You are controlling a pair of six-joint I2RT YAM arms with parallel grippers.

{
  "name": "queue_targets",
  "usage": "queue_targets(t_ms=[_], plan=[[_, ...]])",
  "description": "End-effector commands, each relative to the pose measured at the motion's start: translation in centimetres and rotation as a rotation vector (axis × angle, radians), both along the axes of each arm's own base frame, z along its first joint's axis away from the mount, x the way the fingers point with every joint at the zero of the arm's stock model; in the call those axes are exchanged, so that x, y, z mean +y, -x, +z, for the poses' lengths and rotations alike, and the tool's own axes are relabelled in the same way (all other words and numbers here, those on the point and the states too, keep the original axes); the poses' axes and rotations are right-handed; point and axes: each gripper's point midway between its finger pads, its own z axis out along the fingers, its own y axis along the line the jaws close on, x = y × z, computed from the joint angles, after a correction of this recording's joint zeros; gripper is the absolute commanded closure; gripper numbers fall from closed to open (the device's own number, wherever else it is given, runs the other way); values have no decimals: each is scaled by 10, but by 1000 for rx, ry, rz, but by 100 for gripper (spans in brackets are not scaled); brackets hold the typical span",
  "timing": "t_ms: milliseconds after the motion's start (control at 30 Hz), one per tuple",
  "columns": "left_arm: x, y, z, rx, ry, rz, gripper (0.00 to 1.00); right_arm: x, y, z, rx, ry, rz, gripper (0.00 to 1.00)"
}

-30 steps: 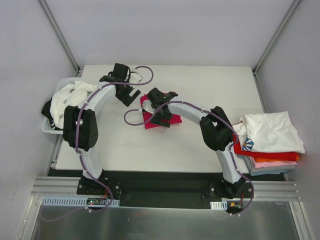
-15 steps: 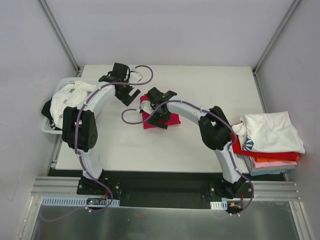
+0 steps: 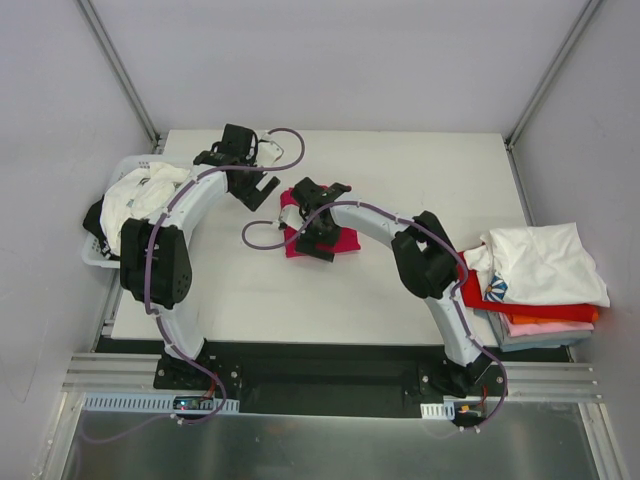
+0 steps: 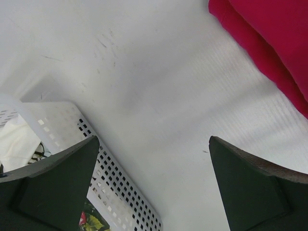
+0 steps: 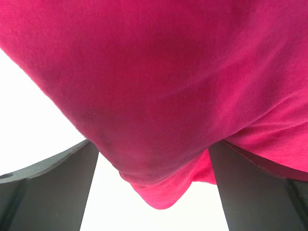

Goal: Fold and stack the t-shirts
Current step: Fold the long partially folded tshirt into a neat square

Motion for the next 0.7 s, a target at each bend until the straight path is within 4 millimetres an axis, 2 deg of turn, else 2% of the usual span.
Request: queue_targets(t_ms=[0, 100, 133, 200, 233, 267, 400, 667], plan=[[1, 4, 24, -50, 24, -14, 1, -8, 11, -5, 49, 44, -17, 1], [2, 6, 28, -57, 28, -14, 1, -12, 9, -4, 33, 62, -16, 7], [1, 7, 27, -56, 27, -17, 1, -12, 9, -3, 30, 65, -13, 14], [2, 8, 28, -57, 27, -15, 1, -14, 9, -3, 29, 75, -11, 20], [2, 9, 29, -59, 28, -14, 1, -16, 9, -3, 27, 80, -12, 28], [2, 9, 29, -59, 28, -15, 1, -17, 9, -4, 30, 86, -14, 32], [1, 11, 30, -63, 30, -16, 0, -20, 14, -10, 43, 105, -14, 36], [3, 16, 35, -72, 31, -17, 1, -24, 28, -13, 63, 108, -32, 36]])
